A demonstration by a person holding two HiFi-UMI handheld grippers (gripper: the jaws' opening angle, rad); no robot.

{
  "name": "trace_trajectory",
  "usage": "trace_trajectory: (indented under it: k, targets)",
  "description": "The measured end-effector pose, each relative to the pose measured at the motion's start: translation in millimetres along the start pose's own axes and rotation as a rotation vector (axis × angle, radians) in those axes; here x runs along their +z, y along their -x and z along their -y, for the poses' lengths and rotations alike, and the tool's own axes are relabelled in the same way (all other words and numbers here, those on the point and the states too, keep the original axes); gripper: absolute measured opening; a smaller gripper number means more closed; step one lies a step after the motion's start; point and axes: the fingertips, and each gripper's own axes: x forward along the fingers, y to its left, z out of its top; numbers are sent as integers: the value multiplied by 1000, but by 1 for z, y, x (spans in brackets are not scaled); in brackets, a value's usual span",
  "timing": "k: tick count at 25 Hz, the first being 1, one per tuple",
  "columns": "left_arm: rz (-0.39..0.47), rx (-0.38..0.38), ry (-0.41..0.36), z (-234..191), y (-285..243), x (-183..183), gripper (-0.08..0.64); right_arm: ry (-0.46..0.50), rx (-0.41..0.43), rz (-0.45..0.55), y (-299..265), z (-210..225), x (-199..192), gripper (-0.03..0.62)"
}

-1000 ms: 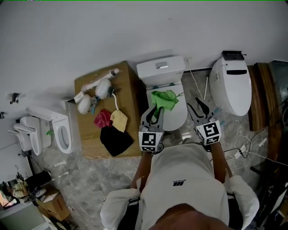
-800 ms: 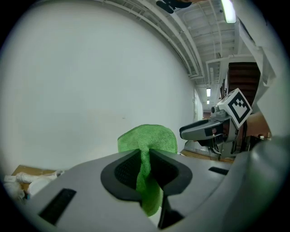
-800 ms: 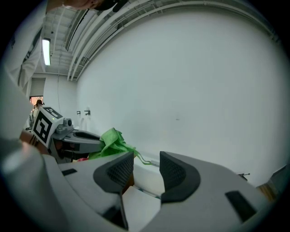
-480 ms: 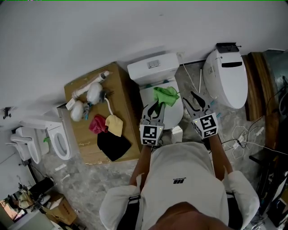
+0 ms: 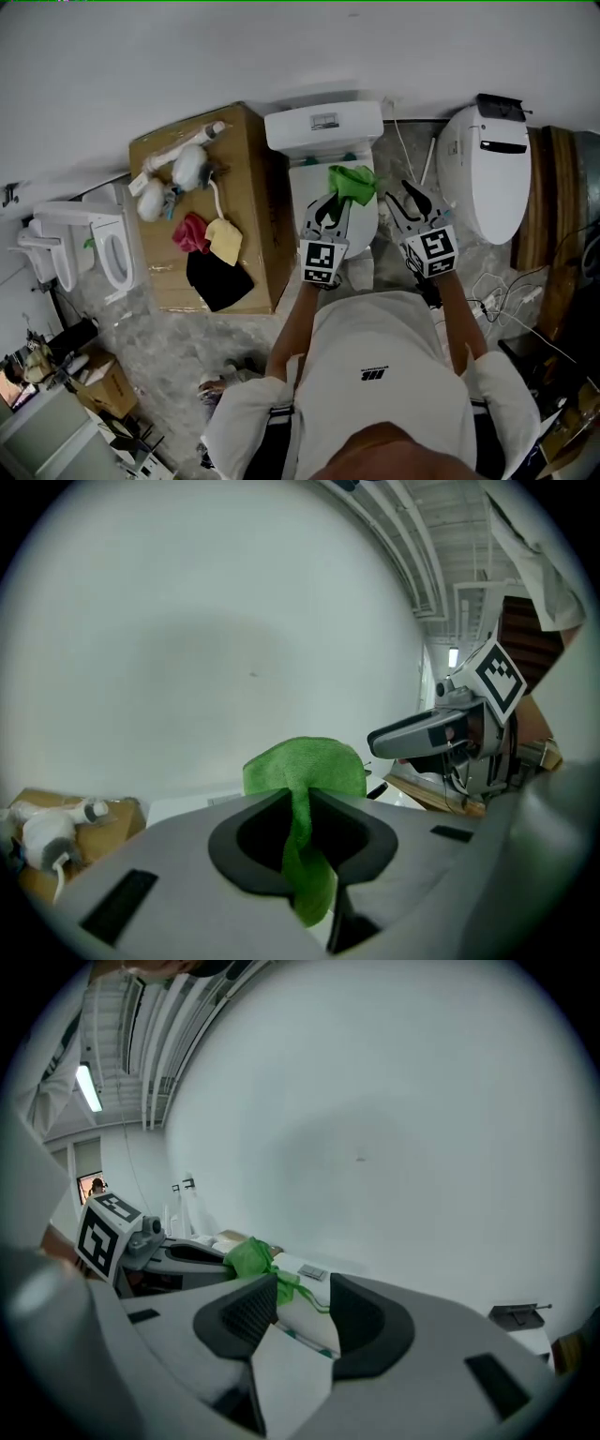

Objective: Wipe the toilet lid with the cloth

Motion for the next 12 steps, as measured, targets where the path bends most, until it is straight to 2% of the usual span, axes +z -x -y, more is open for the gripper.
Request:
trace_trajectory:
  k: [12]
  targets:
    - [-105, 91, 101, 0, -87, -66, 75, 38, 138, -144, -62, 62, -77, 187]
